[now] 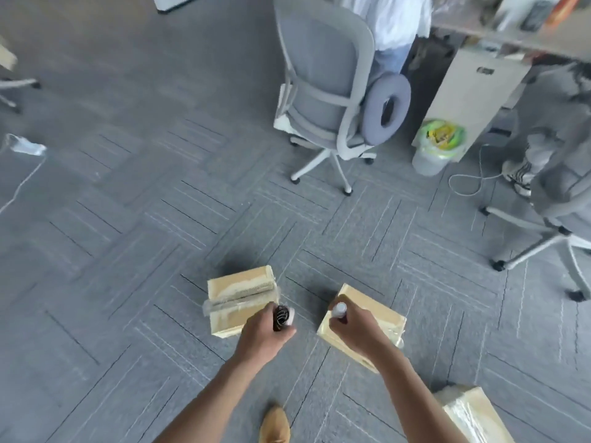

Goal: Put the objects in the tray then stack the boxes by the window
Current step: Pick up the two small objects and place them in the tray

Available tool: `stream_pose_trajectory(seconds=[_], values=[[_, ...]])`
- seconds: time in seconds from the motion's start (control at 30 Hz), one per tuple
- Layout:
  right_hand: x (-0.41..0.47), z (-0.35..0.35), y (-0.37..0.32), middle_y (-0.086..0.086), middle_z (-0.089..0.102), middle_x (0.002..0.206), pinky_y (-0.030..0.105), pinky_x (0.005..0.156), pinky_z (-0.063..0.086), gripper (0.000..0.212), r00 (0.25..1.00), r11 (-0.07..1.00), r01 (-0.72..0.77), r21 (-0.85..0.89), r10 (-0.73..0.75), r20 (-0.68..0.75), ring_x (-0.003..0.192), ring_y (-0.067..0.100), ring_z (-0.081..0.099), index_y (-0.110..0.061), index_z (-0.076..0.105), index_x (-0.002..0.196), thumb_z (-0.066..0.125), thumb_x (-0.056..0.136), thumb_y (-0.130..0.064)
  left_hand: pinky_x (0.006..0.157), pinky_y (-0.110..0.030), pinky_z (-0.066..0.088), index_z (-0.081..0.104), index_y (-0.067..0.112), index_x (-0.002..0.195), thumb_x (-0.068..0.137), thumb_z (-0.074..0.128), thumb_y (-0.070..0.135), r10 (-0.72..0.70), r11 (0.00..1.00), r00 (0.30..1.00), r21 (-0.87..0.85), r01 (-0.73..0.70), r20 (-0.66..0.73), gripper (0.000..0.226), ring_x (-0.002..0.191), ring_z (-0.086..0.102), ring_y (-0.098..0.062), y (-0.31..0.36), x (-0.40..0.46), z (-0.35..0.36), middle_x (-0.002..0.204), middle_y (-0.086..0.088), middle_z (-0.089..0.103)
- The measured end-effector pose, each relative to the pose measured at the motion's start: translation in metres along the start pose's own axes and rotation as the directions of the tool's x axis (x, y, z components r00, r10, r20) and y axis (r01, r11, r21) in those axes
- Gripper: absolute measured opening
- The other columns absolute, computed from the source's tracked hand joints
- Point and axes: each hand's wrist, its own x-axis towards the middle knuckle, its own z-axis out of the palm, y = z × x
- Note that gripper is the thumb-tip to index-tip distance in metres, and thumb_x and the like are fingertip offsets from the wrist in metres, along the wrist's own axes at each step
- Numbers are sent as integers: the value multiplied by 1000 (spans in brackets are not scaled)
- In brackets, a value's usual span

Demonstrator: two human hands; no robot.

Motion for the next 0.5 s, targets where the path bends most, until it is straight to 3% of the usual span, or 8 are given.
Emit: stream_pose_trajectory(seconds=[0.07,0.17,0.27,0.37,0.5], values=[[-21,-18,-40,6,68,89,28,56,41,23,997,996,75,-41,-76,-17,69,20,57,-22,57,115,52,93,-20,65,-25,46,58,19,99,79,72,38,-5,998,996,-56,0,-86,31,80,61,-14,10,-26,-42,87,6,66],[-53,-28,-98,4,68,89,32,68,46,23,977,972,211,-100,-213,-13,81,25,62,-23,57,115,52,92,-19,55,-12,39,60,21,99,80,73,32,-18,995,974,-102,-6,-227,26,72,59,-4,13,-77,-95,83,9,65],[-86,-19,-151,5,69,93,33,67,46,27,929,911,370,-183,-366,58,80,22,63,-23,55,121,51,94,-20,55,-14,44,61,24,100,78,73,31,-103,981,923,-191,33,-371,26,71,61,-5,1,-141,-132,83,7,66],[-125,14,-200,10,69,111,31,72,39,30,864,816,503,-284,-470,179,102,30,64,-20,55,124,52,95,-22,61,-32,51,61,21,99,75,72,31,-256,946,843,-301,118,-474,28,76,65,-19,-24,-208,-154,83,-1,68],[-184,86,-257,7,65,95,35,80,46,20,736,695,672,-257,-586,340,100,32,63,-18,56,111,53,93,-25,66,-29,50,62,23,102,77,71,29,-420,894,713,-389,221,-561,28,80,64,-19,-72,-300,-178,89,0,68]])
